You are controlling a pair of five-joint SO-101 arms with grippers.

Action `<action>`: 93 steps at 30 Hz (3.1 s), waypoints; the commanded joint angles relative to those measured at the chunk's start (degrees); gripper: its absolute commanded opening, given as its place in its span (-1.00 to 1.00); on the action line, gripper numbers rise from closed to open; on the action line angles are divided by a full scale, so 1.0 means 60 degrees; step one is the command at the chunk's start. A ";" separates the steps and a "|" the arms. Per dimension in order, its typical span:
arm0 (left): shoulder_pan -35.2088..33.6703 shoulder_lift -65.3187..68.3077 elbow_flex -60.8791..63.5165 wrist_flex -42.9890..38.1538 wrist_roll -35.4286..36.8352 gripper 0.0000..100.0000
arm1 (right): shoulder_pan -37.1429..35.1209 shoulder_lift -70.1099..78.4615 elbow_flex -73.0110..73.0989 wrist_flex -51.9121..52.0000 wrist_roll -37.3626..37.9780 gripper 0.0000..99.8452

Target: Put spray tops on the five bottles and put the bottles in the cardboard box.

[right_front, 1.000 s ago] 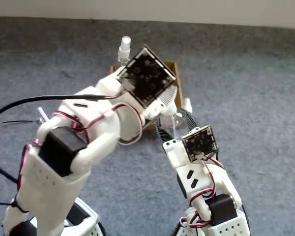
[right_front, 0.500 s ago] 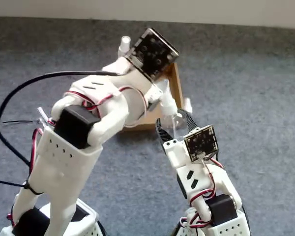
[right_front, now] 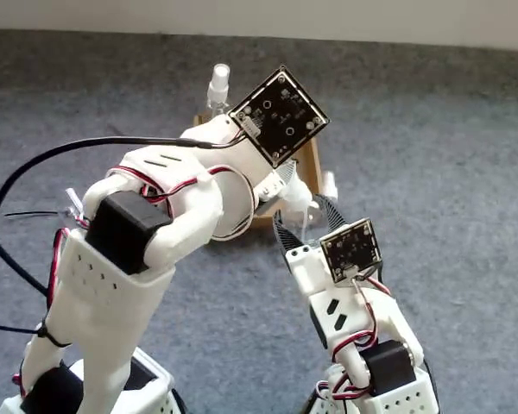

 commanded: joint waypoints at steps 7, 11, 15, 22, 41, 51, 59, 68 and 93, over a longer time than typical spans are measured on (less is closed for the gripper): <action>-0.1194 -0.0037 -0.2410 0.2520 -0.0029 -0.82 | 0.0154 -0.0110 -0.0198 -0.0388 -0.0147 -0.99; -0.1429 -0.0813 -0.2322 0.3458 0.0000 -0.91 | 0.0740 0.0300 -0.0168 -0.2908 -0.0147 -0.99; -0.1575 -0.2352 -0.0505 0.3209 0.0322 -0.94 | 0.1150 0.2322 -0.0403 -0.4110 -0.0147 -0.99; -0.3582 -0.4681 0.4769 0.1201 0.0396 -0.84 | 0.1136 0.7773 -0.3128 -0.6440 -0.0440 -0.99; -0.7597 -0.8374 1.3077 -0.3883 -0.0352 -0.84 | 0.1326 1.8117 -0.8212 -1.2491 -0.3048 -0.99; -0.7597 -0.8388 1.3985 -0.4410 -0.0234 -0.84 | 0.1604 2.0842 -1.0205 -1.3136 -0.3048 -0.99; -0.7597 -0.8418 1.4103 -0.4410 -0.0234 -0.84 | 0.1604 2.1487 -1.0894 -1.3136 -0.3033 -0.99; -0.7597 -0.8418 1.4132 -0.4410 -0.0234 -0.84 | 0.1590 2.1516 -1.0894 -1.3150 -0.2168 -0.99; -0.7597 -0.8447 1.4117 -0.4425 -0.0234 -0.84 | 0.1663 2.2586 -1.0864 -1.4278 -0.2095 -0.78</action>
